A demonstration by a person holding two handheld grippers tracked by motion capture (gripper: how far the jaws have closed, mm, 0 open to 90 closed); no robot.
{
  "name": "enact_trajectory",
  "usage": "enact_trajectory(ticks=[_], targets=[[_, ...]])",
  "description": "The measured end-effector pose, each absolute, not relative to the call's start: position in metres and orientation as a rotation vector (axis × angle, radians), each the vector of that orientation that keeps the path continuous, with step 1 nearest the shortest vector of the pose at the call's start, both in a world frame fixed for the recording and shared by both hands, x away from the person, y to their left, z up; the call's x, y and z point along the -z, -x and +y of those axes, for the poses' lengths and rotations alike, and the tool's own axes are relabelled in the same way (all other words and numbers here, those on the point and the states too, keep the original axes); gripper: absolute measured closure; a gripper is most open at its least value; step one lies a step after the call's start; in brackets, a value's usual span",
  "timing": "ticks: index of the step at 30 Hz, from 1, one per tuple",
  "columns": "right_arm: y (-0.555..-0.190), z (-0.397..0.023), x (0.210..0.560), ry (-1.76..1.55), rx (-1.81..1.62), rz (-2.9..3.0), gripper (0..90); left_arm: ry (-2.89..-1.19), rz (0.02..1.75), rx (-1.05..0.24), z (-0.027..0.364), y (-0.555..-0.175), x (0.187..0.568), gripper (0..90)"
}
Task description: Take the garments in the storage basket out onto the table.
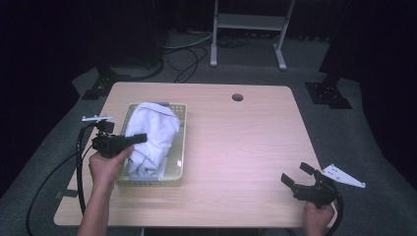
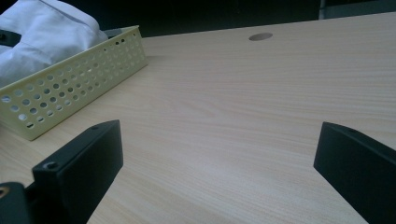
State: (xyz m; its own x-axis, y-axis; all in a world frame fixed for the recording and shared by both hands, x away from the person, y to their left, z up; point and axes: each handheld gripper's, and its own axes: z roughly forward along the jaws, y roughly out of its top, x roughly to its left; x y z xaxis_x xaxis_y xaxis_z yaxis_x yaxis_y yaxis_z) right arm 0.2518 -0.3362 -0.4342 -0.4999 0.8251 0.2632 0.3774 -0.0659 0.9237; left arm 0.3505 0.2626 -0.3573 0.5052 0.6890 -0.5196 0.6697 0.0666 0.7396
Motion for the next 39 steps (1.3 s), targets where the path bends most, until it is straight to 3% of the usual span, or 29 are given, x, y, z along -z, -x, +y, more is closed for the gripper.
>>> enact_trajectory(ticks=[39], targets=[[-0.252, -0.335, 0.434, -1.278, -1.579, 1.843, 1.1, -1.329, 1.071, 0.056, 0.279, -0.316, 0.355, 78.3]])
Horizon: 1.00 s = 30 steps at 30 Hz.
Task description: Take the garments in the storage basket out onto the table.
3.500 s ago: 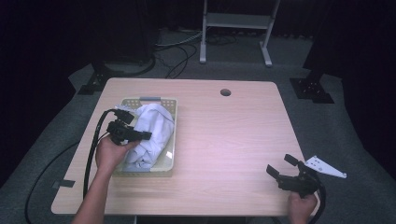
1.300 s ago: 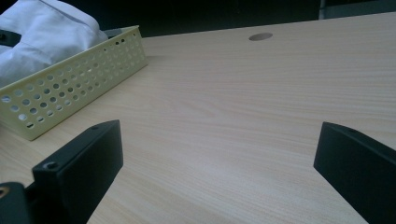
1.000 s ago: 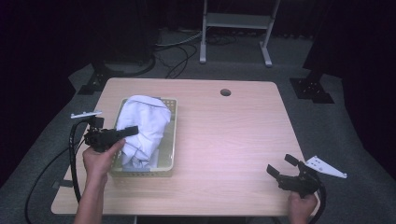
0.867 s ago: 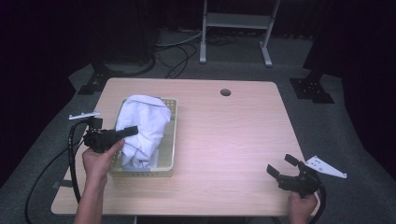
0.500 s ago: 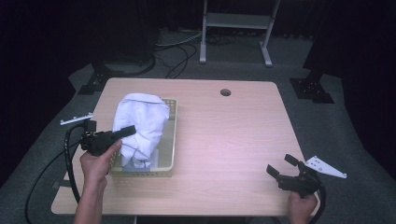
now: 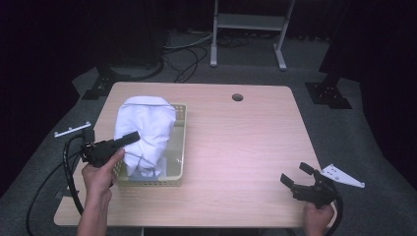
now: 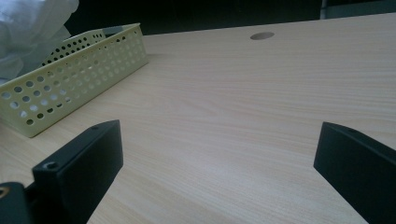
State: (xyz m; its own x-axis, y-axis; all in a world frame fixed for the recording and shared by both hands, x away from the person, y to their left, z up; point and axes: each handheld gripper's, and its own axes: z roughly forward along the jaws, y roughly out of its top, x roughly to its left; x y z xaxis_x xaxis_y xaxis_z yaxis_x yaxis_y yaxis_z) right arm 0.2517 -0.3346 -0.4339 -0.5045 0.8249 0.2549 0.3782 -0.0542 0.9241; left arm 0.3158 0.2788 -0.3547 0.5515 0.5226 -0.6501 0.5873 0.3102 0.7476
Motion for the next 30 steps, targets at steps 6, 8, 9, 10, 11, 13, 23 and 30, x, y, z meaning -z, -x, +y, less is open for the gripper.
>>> enact_trajectory(ticks=[6, 8, 9, 10, 11, 13, 23, 30], targets=[[-0.252, -0.334, 0.434, -1.274, -1.576, 1.844, 1.1, -1.297, 1.046, 0.071, 0.277, -0.314, 0.352, 78.3], [-0.252, -0.334, 0.434, -1.274, -1.577, 1.845, 1.1, -1.297, 1.038, 0.061, 0.275, -0.312, 0.349, 78.3], [-0.252, -0.334, 0.434, -1.273, -1.577, 1.846, 1.1, -1.292, 1.038, 0.058, 0.274, -0.312, 0.348, 78.3], [-0.252, -0.334, 0.434, -1.272, -1.577, 1.846, 1.1, -1.295, 1.032, 0.058, 0.274, -0.312, 0.347, 78.3], [-0.252, -0.334, 0.434, -1.272, -1.576, 1.847, 1.1, -1.291, 1.029, 0.059, 0.273, -0.311, 0.346, 78.3], [-0.252, -0.334, 0.434, -1.269, -1.575, 1.85, 1.1, -1.284, 1.024, 0.061, 0.272, -0.31, 0.344, 78.4], [-0.252, -0.335, 0.434, -1.267, -1.578, 1.847, 1.1, -1.238, 0.986, 0.087, 0.269, -0.308, 0.336, 78.4], [-0.252, -0.334, 0.434, -1.267, -1.575, 1.848, 1.1, -1.194, 0.958, 0.102, 0.266, -0.306, 0.327, 78.4]])
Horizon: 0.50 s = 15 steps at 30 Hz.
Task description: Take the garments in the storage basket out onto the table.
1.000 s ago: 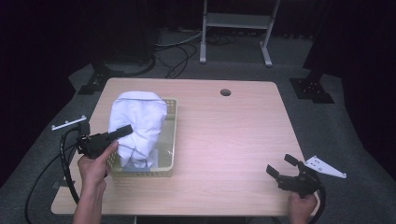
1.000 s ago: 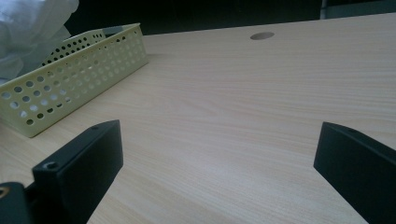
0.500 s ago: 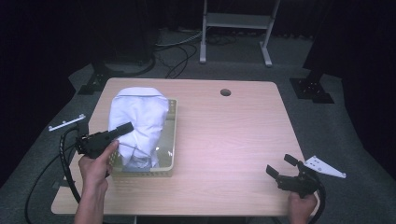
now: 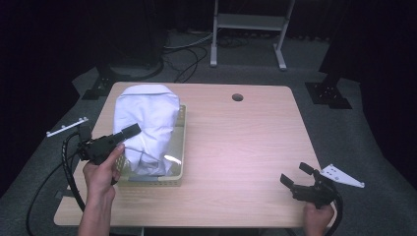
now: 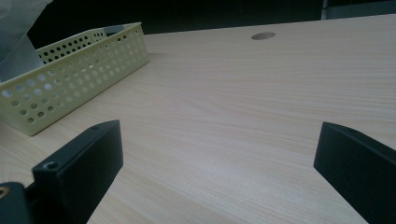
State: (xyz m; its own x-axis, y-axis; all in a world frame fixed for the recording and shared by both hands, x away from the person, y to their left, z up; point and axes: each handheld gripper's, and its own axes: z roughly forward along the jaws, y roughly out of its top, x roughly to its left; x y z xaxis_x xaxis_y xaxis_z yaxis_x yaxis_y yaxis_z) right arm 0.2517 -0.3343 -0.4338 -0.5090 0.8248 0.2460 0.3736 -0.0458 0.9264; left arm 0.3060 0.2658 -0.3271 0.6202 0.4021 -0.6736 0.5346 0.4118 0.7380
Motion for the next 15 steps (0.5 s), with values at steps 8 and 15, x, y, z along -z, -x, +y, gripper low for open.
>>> enact_trajectory(ticks=[8, 15], targets=[[-0.252, -0.334, 0.434, -1.267, -1.574, 1.848, 1.1, -1.152, 0.927, 0.115, 0.262, -0.306, 0.317, 78.4], [-0.252, -0.334, 0.434, -1.264, -1.575, 1.846, 1.2, -1.137, 0.893, 0.127, 0.256, -0.308, 0.306, 78.3]])
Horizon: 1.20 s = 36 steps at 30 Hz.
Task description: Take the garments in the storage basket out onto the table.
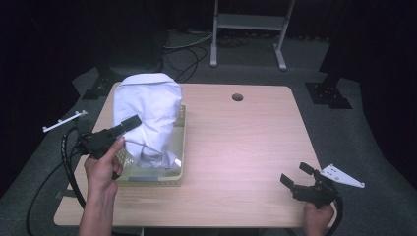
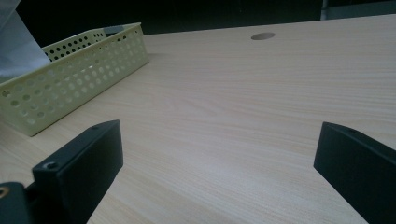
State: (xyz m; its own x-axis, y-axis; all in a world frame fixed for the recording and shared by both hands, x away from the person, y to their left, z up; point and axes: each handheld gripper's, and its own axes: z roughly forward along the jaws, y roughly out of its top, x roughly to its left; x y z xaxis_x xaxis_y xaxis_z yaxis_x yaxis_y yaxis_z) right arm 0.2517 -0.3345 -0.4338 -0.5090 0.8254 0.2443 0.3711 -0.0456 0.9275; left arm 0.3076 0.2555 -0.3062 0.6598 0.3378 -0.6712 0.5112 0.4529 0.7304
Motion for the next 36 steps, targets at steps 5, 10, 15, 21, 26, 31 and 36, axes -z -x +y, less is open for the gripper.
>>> enact_trajectory(ticks=[5, 10, 15, 21, 26, 31, 36], targets=[[-0.252, -0.334, 0.434, -1.265, -1.575, 1.847, 1.2, -1.125, 0.88, 0.136, 0.25, -0.309, 0.299, 78.3], [-0.252, -0.334, 0.434, -1.265, -1.574, 1.849, 1.1, -1.134, 0.86, 0.148, 0.244, -0.311, 0.293, 78.4], [-0.252, -0.334, 0.434, -1.263, -1.574, 1.849, 1.1, -1.138, 0.846, 0.153, 0.236, -0.312, 0.289, 78.3], [-0.252, -0.334, 0.434, -1.264, -1.578, 1.848, 1.1, -1.141, 0.839, 0.165, 0.226, -0.315, 0.288, 78.3], [-0.252, -0.334, 0.434, -1.262, -1.579, 1.85, 1.1, -1.144, 0.837, 0.178, 0.218, -0.318, 0.288, 78.3], [-0.252, -0.335, 0.434, -1.267, -1.583, 1.846, 1.2, -1.143, 0.822, 0.192, 0.209, -0.319, 0.288, 78.3], [-0.252, -0.335, 0.434, -1.263, -1.582, 1.847, 1.2, -1.15, 0.817, 0.2, 0.2, -0.321, 0.289, 78.3]])
